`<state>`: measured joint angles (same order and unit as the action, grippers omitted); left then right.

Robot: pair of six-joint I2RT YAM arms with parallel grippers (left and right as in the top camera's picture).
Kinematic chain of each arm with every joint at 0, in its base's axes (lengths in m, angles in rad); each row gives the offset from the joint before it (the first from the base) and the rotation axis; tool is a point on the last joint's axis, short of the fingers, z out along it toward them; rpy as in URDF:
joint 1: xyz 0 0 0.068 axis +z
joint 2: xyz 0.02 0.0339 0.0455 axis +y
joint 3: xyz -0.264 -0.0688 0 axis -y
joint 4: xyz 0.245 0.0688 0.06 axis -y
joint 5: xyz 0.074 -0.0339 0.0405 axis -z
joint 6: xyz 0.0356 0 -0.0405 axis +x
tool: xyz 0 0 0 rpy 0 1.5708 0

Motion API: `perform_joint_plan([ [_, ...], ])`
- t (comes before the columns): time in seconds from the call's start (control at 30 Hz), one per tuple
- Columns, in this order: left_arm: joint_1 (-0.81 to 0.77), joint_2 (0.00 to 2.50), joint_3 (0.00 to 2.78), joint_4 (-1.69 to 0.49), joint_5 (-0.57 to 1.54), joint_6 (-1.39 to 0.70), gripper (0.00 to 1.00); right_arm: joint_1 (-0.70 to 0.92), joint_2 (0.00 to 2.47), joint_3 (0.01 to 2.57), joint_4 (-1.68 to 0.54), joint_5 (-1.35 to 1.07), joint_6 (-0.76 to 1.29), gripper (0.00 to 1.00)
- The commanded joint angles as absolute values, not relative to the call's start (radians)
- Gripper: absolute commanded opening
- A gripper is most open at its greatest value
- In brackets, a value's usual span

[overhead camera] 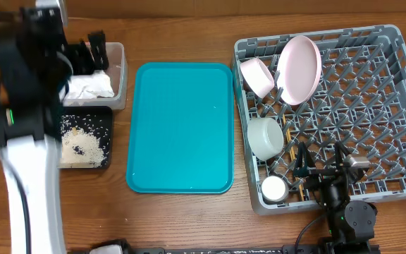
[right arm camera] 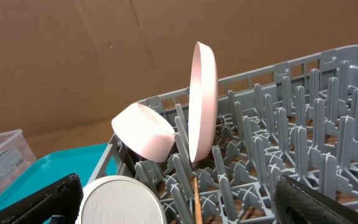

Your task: Sort waste into correct bins and load items into the dishwasher

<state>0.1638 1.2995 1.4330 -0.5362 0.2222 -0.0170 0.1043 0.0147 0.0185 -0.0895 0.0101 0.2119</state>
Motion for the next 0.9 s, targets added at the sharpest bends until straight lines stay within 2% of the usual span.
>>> perform_joint_plan([
  [0.0,0.163,1.057,1.108,-0.392,0.214,0.04,1.0,0.097,0.003,0.008,-0.083,0.009,0.209,1.0],
  [0.13,0.163,0.757,0.707,-0.167,0.196,-0.009,1.0,0.097,0.003,0.008,-0.083,0.009,0.208,1.0],
  [0.4,0.162,0.412,0.241,0.093,0.176,-0.095,1.0,0.097,0.003,0.008,-0.083,0.009,0.208,1.0],
  [0.63,0.089,0.246,0.046,0.223,0.093,-0.105,1.0,0.097,0.003,0.008,-0.083,0.009,0.209,1.0],
  [0.87,0.048,0.112,0.005,0.134,0.025,-0.095,1.0,0.097,0.003,0.008,-0.083,0.009,0.208,1.0],
])
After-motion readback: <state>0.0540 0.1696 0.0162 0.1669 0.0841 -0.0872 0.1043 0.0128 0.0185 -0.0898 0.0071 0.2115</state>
